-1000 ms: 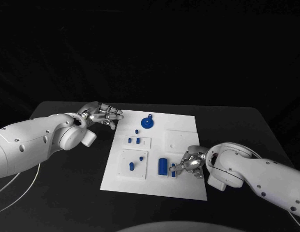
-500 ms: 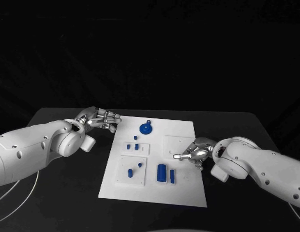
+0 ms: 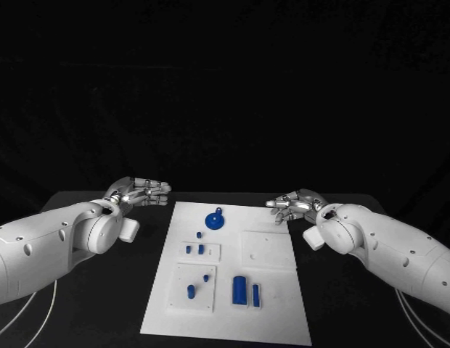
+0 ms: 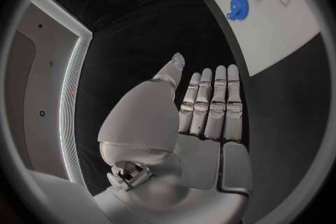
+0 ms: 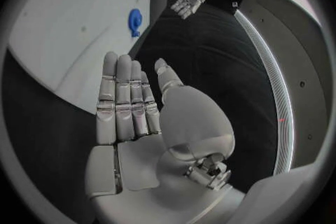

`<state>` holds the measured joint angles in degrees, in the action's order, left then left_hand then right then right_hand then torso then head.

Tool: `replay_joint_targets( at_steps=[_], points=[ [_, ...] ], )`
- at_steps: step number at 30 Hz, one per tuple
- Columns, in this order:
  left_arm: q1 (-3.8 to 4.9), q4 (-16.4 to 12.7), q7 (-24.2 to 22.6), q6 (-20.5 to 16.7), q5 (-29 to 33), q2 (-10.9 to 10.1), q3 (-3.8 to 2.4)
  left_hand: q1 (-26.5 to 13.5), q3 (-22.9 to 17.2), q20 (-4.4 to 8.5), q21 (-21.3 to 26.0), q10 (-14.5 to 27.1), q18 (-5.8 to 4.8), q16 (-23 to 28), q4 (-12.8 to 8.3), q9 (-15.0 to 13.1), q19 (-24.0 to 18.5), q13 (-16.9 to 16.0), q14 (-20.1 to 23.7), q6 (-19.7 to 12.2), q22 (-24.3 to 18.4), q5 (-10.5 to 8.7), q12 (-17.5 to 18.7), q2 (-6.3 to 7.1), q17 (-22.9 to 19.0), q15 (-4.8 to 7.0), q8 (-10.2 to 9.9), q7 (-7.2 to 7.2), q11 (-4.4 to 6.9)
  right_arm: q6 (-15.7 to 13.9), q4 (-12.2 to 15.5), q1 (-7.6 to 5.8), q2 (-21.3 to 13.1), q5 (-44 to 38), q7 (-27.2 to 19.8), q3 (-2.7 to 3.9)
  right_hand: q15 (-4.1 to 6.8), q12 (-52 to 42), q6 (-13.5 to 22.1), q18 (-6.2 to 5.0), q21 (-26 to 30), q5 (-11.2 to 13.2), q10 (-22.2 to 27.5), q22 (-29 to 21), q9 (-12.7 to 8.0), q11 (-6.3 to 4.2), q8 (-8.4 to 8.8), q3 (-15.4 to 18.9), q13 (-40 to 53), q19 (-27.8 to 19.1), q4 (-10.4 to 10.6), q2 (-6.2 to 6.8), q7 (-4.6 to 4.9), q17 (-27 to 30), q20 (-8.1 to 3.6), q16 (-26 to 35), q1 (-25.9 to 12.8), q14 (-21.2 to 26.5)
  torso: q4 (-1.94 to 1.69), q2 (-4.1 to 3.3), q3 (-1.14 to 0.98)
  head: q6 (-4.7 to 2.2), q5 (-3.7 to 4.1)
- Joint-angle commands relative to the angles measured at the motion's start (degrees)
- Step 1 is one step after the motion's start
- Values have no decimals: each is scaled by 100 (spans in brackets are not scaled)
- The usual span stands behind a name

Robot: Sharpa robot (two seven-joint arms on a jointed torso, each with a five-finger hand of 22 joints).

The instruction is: Assemble the parts on the task board

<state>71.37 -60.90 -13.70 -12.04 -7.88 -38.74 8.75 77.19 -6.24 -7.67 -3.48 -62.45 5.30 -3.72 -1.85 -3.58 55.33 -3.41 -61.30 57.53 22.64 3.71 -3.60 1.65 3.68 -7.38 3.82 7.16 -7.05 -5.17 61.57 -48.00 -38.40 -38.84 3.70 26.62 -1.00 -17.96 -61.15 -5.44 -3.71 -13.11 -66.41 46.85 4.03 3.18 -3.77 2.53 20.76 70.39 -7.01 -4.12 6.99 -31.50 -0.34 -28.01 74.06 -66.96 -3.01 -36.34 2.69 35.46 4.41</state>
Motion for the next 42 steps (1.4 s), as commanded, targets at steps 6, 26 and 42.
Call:
replay_joint_targets(
  at_steps=[6,26,42],
  points=[
    [41,534,-451,-372,732,393,-65,-353,413,-332,-3,1811,-17,73,326,86,-600,59,1472,-1944,-751,-79,81,329,-65,-40,-114,-171,8,-182,-826,-147,444,1285,-1570,110,-602,1430,460,-152,-11,-112,783,-2963,-53,384,23,-861,-1747,-1843,-432,-7,-42,2756,1014,2395,-433,744,-34,27,-29,-374,8],
    [-390,-621,-774,-1353,644,115,-373,-7719,624,767,348,6245,-530,372,185,358,-5533,341,6130,-5753,-2264,-371,360,-165,-368,738,-382,-716,705,-1455,328,-539,139,2052,-1993,-835,100,1796,6115,544,371,1311,6641,-4685,-403,-318,377,-253,-2076,-7039,701,412,-699,3150,34,2801,-7406,6696,281,486,-255,-127,-414],
    [-1090,-2811,-1574,-3131,782,-566,-854,-7719,624,767,348,6245,-530,372,185,358,-5533,341,6130,-5753,-2264,-371,360,-165,-368,738,-382,-716,705,-3738,2677,-1172,-580,3766,-3262,-2545,100,1796,6115,544,371,1311,6641,-4685,-403,-318,377,-253,-2076,-7039,701,412,-699,3150,34,2801,-7406,6696,301,516,-269,-109,-441]
  ],
)
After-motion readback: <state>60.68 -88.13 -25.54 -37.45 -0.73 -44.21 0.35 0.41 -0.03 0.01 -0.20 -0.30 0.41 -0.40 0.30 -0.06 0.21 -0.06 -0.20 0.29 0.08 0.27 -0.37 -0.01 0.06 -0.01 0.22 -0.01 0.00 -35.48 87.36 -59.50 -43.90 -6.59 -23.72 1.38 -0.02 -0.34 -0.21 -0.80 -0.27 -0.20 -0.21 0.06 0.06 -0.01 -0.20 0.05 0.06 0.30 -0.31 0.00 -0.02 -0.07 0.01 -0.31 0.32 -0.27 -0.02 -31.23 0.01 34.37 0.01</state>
